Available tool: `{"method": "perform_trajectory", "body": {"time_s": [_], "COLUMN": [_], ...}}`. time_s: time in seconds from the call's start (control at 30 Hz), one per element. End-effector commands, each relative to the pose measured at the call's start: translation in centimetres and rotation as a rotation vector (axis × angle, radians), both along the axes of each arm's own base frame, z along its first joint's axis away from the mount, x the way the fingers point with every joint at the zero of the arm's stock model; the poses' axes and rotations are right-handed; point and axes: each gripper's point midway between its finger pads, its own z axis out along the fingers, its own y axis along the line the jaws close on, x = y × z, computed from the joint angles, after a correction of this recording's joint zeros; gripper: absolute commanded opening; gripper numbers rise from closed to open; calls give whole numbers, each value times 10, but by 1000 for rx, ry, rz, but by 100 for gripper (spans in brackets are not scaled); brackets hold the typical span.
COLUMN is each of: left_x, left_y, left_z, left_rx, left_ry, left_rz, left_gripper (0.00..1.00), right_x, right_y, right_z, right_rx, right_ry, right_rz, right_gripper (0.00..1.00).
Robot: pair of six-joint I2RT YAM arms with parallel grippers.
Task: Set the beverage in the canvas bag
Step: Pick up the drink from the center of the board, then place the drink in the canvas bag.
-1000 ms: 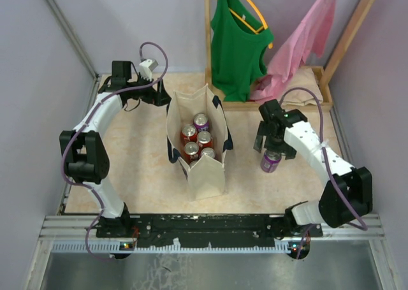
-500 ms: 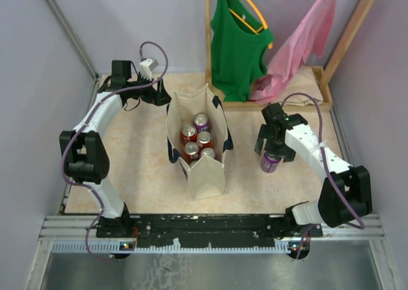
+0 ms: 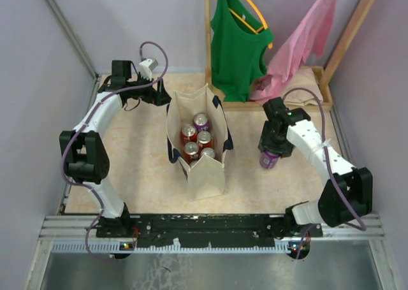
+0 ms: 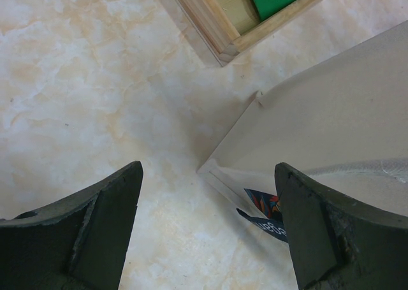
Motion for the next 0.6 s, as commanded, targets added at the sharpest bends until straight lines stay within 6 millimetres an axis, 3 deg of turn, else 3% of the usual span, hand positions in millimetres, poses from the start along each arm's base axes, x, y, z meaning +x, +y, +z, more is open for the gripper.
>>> {"method": "perform_trajectory", "body": {"time_s": [0.0,0.13,0.3,0.4,0.5,0.57], "left_x": [2,3,5,5,4,3], "left_y": [-3,-5,-5,-4,-4,-3], "left_z": [20,19,21,22,21,20], "left_rx": [-4,-12,-14,-12,-7,-7], "left_ry": [-54,-51,-57,-60,-60,-57], "left_rz": [-18,-19,-18,-16,-14,-14], "left_gripper": [89,89,89,89,90,89], "right_x": [43,66,96,101,89,85], "right_y": [18,42,88,122,158,185], "right_z": [101,172,271,318,336,323], "right_rx": [85,109,197,279,321,306], "right_ry": [-267,-394,-644,-788,-811,-762], "right_rz": [41,111,228,310,406,469], "right_gripper": [0,0,0,0,0,0]}}
